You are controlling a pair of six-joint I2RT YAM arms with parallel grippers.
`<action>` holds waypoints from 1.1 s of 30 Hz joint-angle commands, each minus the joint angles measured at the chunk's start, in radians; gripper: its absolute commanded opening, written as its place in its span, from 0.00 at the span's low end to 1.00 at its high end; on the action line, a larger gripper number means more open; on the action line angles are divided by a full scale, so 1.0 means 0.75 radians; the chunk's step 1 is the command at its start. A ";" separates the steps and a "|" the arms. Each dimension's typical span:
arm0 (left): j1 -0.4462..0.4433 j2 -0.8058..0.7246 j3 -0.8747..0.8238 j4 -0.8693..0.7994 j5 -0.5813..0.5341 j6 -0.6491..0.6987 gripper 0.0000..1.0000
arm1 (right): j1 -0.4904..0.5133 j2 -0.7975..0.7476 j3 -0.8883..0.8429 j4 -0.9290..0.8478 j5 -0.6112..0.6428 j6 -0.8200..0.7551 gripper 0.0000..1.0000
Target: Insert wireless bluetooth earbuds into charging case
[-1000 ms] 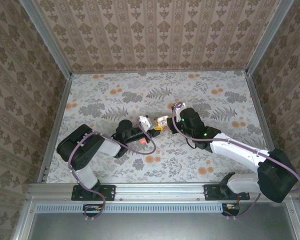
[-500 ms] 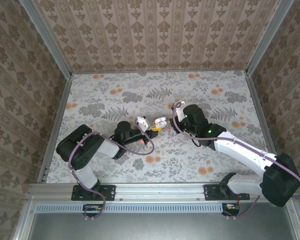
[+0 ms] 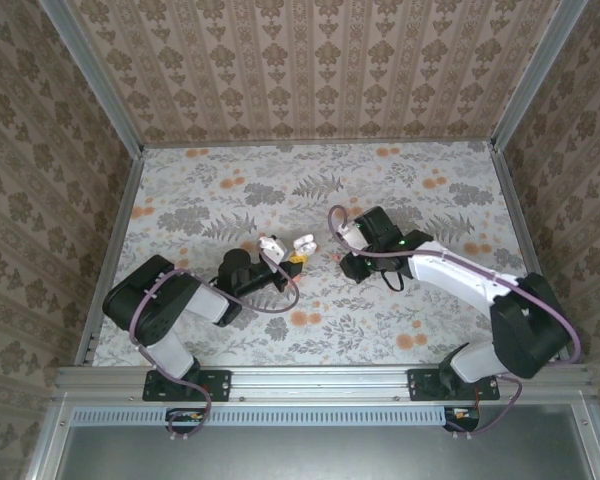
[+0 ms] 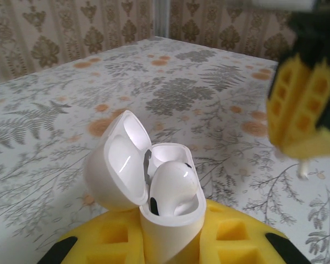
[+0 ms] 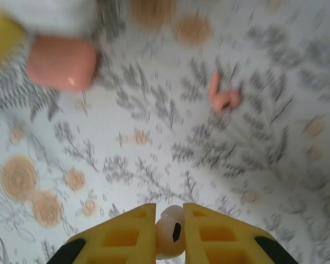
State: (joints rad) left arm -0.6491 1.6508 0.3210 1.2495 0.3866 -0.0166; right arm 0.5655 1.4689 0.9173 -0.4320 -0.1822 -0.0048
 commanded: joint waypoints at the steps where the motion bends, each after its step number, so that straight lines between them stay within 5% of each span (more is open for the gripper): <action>1: 0.024 -0.068 -0.040 -0.011 -0.067 -0.032 0.00 | -0.006 0.081 0.032 -0.121 -0.086 -0.025 0.16; 21: 0.076 -0.470 -0.089 -0.433 -0.115 0.095 0.01 | -0.003 0.438 0.257 -0.381 -0.024 -0.137 0.23; 27: 0.076 -0.499 -0.088 -0.464 -0.115 0.110 0.01 | -0.003 0.371 0.282 -0.387 0.006 -0.089 0.38; 33: 0.076 -0.506 -0.082 -0.470 -0.121 0.123 0.01 | -0.003 0.293 0.373 -0.512 0.161 0.150 0.36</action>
State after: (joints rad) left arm -0.5991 1.2945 0.2592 0.9043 0.3050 0.0509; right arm 0.5655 1.7390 1.1351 -0.7307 -0.1516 -0.0154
